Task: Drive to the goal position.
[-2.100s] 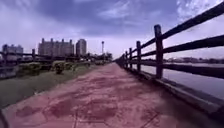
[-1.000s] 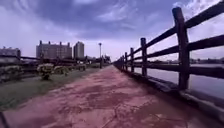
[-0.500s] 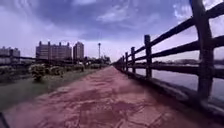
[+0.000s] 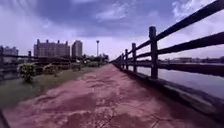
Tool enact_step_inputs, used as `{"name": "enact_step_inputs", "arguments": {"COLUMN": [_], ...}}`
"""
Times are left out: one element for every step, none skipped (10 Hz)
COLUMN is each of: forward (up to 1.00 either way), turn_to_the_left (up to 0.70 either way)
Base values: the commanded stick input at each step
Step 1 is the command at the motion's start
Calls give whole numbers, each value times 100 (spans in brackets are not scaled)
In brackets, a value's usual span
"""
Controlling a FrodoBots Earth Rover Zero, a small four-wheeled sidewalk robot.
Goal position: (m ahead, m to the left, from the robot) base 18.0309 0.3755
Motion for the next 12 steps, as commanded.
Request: {"name": "enact_step_inputs", "arguments": {"forward": [95, 95, 95, 95, 95, 95, 95, 95, 95, 95, 95, 95], "turn_to_the_left": [0, 0, 0, 0, 0, 0, 0, 0, 0, 0, 0, 0]}}
